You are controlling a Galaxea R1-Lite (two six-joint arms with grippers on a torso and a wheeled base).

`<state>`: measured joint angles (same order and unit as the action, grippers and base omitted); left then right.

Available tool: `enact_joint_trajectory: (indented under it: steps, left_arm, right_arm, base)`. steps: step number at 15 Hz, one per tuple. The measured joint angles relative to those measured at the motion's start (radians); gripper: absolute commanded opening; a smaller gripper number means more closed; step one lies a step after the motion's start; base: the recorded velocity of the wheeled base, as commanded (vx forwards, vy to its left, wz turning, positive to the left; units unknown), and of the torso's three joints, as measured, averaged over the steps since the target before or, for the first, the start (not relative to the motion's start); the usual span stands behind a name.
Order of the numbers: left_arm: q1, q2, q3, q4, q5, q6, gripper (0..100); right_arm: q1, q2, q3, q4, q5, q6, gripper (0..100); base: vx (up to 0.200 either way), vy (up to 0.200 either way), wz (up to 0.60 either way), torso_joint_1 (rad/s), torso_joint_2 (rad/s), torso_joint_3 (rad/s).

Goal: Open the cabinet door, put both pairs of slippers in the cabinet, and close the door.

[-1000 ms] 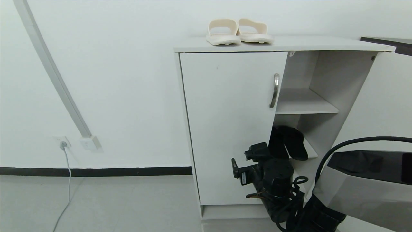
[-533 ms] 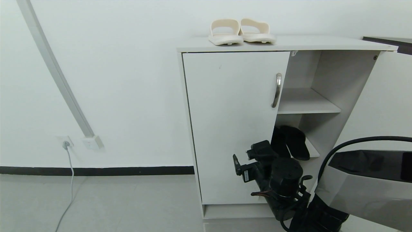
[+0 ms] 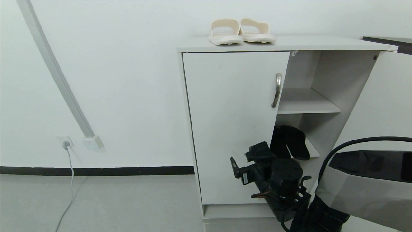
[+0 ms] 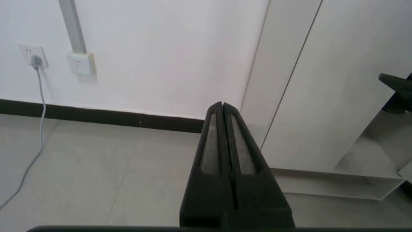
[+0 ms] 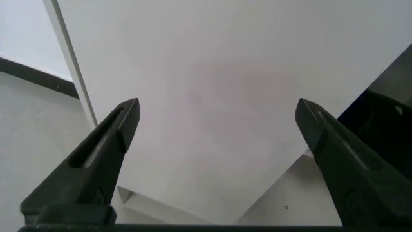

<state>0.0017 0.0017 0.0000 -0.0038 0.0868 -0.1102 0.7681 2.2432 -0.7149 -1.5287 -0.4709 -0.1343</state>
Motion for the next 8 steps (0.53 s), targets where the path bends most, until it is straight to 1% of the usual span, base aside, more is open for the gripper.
enact_joint_trajectory:
  steps: [4, 6, 7, 8]
  left_arm:
    - [-0.001, 0.000, 0.000, 0.000, 0.000, 0.000, 0]
    - [0.000, 0.000, 0.000, 0.000, 0.000, 0.000, 0]
    - [0.000, 0.000, 0.000, -0.002, 0.000, 0.000, 0]
    - [-0.001, 0.000, 0.000, 0.001, 0.000, 0.000, 0]
  right_arm:
    - [-0.006, 0.009, 0.001, -0.017, 0.001, 0.000, 100]
    - [-0.007, 0.014, -0.002, -0.019, 0.001, 0.000, 100]
    - [-0.007, 0.015, -0.004, -0.024, 0.000, 0.000, 100]
    - [-0.007, 0.017, -0.004, -0.015, 0.001, 0.000, 100]
  base:
    - [0.000, 0.000, 0.00, 0.000, 0.00, 0.000]
    - [0.000, 0.000, 0.00, 0.002, -0.21, -0.254]
    - [0.000, 0.000, 0.00, 0.012, -0.13, -0.344]
    - [0.000, 0.000, 0.00, 0.041, -0.38, -0.373]
